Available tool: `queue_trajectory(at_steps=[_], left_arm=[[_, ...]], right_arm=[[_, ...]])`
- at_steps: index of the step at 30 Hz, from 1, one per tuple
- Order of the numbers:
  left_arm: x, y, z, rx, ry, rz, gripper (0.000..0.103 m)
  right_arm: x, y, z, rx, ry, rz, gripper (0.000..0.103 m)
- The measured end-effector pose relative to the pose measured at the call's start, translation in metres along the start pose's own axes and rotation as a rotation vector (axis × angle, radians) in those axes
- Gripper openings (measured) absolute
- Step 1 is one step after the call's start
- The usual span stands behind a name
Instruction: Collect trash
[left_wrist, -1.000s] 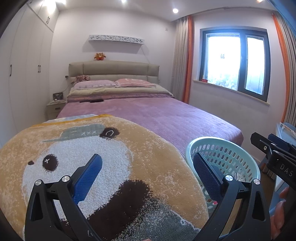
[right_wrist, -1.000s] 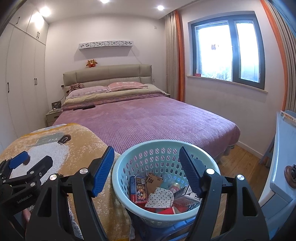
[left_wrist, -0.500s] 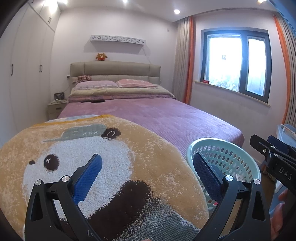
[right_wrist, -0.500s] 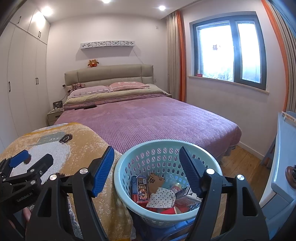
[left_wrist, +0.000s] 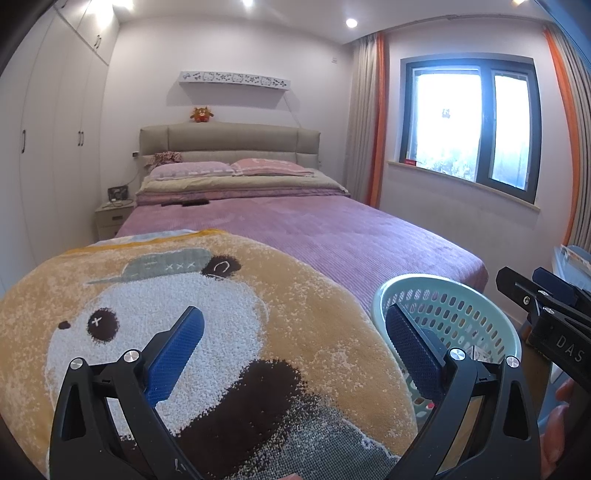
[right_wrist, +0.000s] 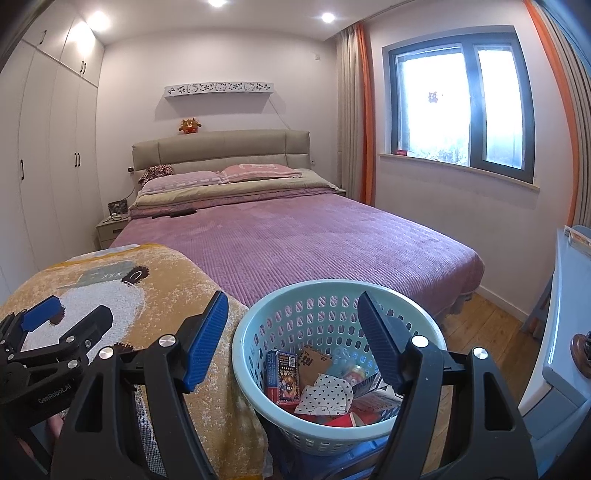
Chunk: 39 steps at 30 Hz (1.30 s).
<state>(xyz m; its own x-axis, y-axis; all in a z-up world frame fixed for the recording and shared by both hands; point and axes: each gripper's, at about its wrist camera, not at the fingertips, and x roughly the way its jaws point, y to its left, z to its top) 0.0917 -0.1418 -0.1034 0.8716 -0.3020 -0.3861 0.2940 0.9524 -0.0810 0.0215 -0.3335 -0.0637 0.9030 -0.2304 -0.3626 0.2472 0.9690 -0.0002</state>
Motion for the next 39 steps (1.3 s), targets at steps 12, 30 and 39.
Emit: queue_trajectory(at_steps=[12, 30, 39], left_arm=[[-0.004, -0.002, 0.0, 0.007, -0.017, -0.003, 0.096], [-0.054, 0.004, 0.02, 0.056, -0.09, 0.104, 0.096], [-0.073, 0.011, 0.022, 0.051, -0.094, 0.127, 0.096]], right_arm=[[0.0, 0.0, 0.002, 0.0, 0.006, 0.008, 0.069], [-0.018, 0.022, 0.011, -0.022, -0.021, 0.053, 0.069], [-0.024, 0.038, 0.021, -0.048, -0.035, 0.077, 0.069]])
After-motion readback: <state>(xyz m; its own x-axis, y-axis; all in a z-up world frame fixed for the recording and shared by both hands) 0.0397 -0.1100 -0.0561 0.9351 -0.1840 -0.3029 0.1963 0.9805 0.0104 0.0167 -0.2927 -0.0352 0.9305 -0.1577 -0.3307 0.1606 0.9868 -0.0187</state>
